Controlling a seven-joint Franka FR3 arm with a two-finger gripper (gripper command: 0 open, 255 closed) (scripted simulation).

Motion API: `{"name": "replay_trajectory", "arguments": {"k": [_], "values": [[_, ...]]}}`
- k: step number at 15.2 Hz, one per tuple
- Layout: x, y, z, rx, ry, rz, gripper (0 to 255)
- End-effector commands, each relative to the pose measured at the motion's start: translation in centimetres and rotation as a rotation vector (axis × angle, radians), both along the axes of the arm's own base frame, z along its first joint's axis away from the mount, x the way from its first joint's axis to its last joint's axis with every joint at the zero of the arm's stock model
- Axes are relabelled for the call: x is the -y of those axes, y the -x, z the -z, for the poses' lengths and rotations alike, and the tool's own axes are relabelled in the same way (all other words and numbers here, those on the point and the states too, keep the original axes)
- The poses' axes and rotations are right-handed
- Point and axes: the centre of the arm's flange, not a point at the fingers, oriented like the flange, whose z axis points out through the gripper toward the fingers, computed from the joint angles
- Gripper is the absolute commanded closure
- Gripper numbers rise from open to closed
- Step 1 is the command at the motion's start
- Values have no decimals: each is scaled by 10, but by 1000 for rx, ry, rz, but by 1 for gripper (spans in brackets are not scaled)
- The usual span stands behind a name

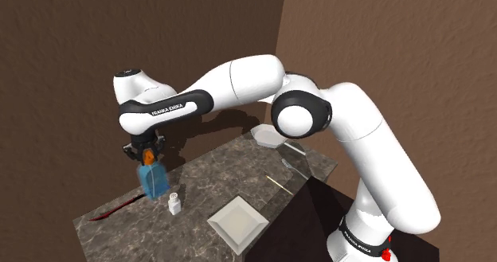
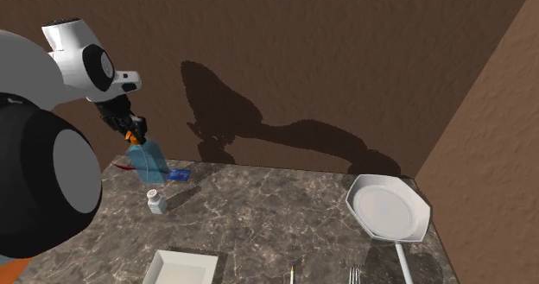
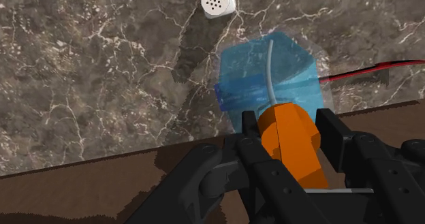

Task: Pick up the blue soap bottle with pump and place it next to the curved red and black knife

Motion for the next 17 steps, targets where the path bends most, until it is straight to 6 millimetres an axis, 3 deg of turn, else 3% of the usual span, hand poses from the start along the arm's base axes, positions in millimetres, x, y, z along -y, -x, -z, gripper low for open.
{"name": "replay_trajectory", "arguments": {"k": [1,8,16,17], "values": [[0,0,10,1,-1,0,255],[0,0,47,1,-1,0,255],[0,0,47,1,-1,0,255],[0,0,47,1,-1,0,0]]}}
